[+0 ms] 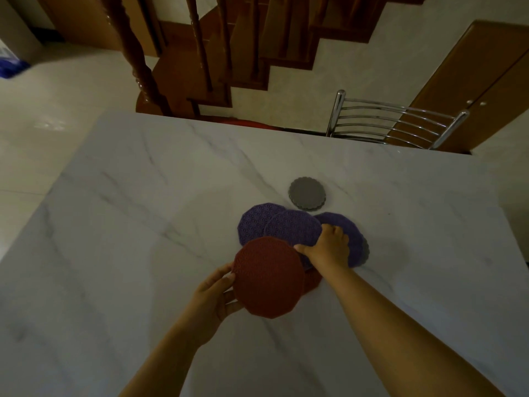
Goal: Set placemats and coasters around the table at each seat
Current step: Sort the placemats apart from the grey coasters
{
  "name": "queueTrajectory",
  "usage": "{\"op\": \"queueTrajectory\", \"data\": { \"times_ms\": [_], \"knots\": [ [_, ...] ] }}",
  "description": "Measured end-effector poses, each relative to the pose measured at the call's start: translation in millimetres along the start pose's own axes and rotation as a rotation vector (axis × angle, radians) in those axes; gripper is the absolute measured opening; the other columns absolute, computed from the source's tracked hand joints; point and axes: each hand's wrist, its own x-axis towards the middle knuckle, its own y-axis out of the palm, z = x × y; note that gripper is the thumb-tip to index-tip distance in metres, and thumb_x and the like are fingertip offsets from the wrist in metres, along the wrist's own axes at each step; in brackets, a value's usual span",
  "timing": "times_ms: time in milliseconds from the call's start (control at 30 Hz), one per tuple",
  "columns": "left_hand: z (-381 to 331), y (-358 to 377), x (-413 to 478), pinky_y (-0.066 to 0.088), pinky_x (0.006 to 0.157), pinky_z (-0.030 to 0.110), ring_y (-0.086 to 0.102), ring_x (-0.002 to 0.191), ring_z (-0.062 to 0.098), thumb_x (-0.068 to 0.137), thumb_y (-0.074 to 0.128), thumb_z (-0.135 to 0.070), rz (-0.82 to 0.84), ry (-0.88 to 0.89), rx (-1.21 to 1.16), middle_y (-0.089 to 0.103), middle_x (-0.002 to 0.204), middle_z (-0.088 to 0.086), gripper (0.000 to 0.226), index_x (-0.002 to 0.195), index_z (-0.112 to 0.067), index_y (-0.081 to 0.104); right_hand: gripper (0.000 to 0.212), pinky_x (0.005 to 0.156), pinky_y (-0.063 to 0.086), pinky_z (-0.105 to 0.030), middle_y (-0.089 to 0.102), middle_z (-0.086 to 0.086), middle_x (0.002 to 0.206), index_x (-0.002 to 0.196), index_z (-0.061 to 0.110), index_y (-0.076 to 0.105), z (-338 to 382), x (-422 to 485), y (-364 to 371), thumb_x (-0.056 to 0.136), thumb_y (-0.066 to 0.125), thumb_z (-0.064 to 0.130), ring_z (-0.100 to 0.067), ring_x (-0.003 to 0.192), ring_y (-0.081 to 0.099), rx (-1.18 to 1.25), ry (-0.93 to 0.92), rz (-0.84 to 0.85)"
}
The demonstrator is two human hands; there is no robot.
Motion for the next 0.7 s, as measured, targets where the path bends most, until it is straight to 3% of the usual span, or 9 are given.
{"op": "queueTrajectory", "data": {
  "times_ms": [167, 267, 400, 500, 600, 700],
  "knots": [
    [0.6, -4.9, -0.6, 0.060, 0.063, 0.034, 0.069, 0.070, 0.019, 0.079, 0.058, -0.015, -0.016, 0.013, -0.024, 0.067, 0.091, 0.010, 0.031, 0.109, -0.014, 0.066, 0.056, 0.083, 0.049, -0.043, 0.061, -0.012, 0.115, 0.115, 0.009, 0.049, -11.2, 0.9, -7.7, 0.074, 0.075, 0.037, -0.032, 0.104, 0.058, 0.225, 0.019, -0.036],
    [0.5, -6.4, -1.7, 0.060, 0.063, 0.032, 0.068, 0.069, 0.018, 0.080, 0.057, -0.015, -0.032, 0.024, -0.028, 0.067, 0.092, 0.009, 0.032, 0.111, -0.014, 0.063, 0.033, 0.074, 0.047, -0.036, 0.067, -0.015, 0.106, 0.104, 0.008, 0.058, -26.4, 2.6, -21.9, 0.079, 0.072, 0.024, -0.028, 0.090, 0.061, 0.391, 0.003, -0.042],
    [1.5, -8.8, -2.4, 0.060, 0.062, 0.031, 0.068, 0.068, 0.015, 0.090, 0.050, -0.010, -0.056, 0.035, -0.033, 0.070, 0.087, 0.005, 0.026, 0.111, -0.015, 0.064, 0.031, 0.082, 0.054, -0.046, 0.067, -0.017, 0.106, 0.110, 0.002, 0.061, -48.9, -0.8, -51.4, 0.082, 0.068, 0.013, -0.033, 0.094, 0.065, 0.732, 0.013, -0.114],
    [0.9, -8.4, -3.0, 0.060, 0.064, 0.032, 0.069, 0.069, 0.015, 0.090, 0.049, -0.010, -0.055, 0.045, -0.036, 0.071, 0.087, 0.003, 0.027, 0.112, -0.016, 0.065, 0.026, 0.068, 0.056, -0.032, 0.068, -0.008, 0.104, 0.108, 0.013, 0.063, -60.5, -8.1, -78.1, 0.083, 0.067, 0.015, -0.022, 0.085, 0.068, 1.022, 0.031, -0.175],
    [0.4, -6.1, -2.2, 0.060, 0.064, 0.032, 0.069, 0.071, 0.017, 0.091, 0.050, -0.011, -0.059, 0.039, -0.045, 0.071, 0.089, 0.004, 0.027, 0.113, -0.016, 0.065, 0.017, 0.061, 0.057, -0.025, 0.073, -0.002, 0.098, 0.099, 0.018, 0.067, -56.8, -18.9, -86.4, 0.082, 0.067, 0.014, -0.015, 0.084, 0.072, 1.296, 0.029, -0.024],
    [1.5, -2.4, -1.1, 0.060, 0.061, 0.032, 0.070, 0.071, 0.018, 0.089, 0.051, -0.011, -0.051, 0.029, -0.075, 0.072, 0.090, 0.006, 0.026, 0.111, -0.015, 0.066, 0.019, 0.059, 0.057, -0.025, 0.075, -0.002, 0.095, 0.099, 0.016, 0.069, -39.1, -33.4, -65.1, 0.079, 0.068, 0.013, -0.015, 0.084, 0.072, 1.244, 0.000, 0.209]
  ]
}}
